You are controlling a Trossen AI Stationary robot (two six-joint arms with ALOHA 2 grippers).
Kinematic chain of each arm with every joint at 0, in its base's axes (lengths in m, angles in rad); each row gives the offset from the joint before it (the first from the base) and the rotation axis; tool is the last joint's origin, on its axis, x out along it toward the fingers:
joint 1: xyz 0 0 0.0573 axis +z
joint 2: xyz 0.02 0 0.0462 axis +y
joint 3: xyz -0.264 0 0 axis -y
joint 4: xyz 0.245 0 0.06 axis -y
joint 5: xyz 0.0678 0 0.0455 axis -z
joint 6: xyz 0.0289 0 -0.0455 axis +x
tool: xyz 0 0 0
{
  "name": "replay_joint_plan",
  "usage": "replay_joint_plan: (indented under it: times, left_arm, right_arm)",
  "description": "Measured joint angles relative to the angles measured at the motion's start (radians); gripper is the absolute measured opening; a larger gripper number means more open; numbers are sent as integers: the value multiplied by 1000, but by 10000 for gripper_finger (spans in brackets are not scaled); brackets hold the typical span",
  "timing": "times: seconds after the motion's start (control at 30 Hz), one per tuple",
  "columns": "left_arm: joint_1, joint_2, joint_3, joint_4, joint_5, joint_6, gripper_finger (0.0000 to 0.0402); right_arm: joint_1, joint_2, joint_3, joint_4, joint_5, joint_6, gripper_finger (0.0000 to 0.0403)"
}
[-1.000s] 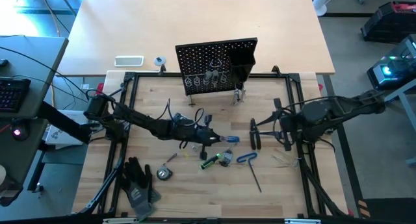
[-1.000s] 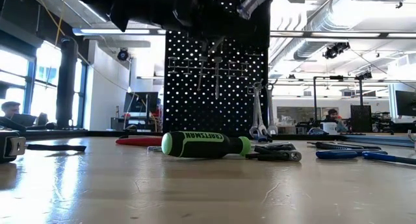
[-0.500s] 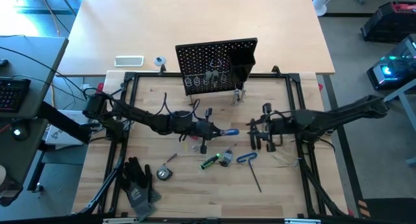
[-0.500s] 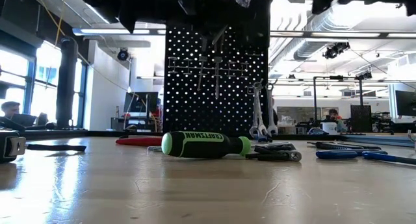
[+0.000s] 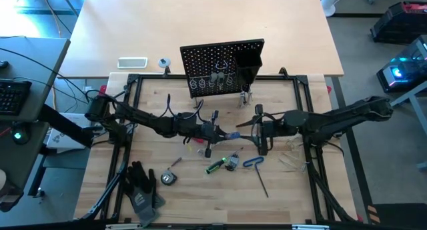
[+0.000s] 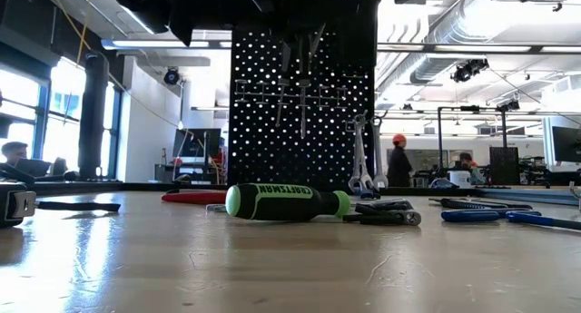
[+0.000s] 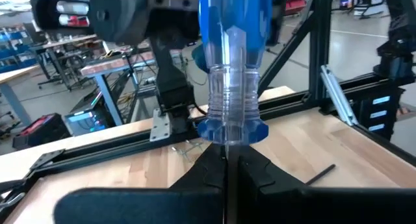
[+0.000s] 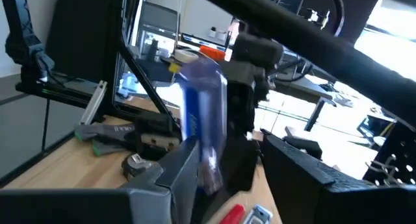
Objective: Hang tools onto peg board
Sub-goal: Hang the blue screwdriver onto the pegboard
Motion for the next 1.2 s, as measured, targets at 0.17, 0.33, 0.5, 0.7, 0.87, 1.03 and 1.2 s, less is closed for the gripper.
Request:
replay_joint_plan:
  times: [0.17, 0.33, 0.5, 0.7, 0.87, 1.03, 1.2]
  left_arm:
    - [1, 0, 0, 1, -5, 6, 0]
    - [1, 0, 0, -2, -12, 8, 0]
    - [1, 0, 0, -1, -12, 8, 0]
    - [1, 0, 0, -1, -16, 6, 0]
    - [1, 0, 1, -2, -36, 5, 0]
    - [1, 0, 1, -2, -39, 6, 0]
    - [0, 0, 1, -21, -58, 5, 0]
  right_arm:
    - [0, 26, 30, -1, -23, 4, 177]
    - [1, 26, 31, -17, -66, 54, 177]
    - [1, 26, 31, -28, -90, 81, 177]
    - [0, 26, 31, 18, -78, 70, 177]
    - [0, 45, 31, 81, -79, 54, 177]
    - [0, 99, 31, 125, -73, 53, 171]
    - [0, 123, 31, 183, -69, 30, 137]
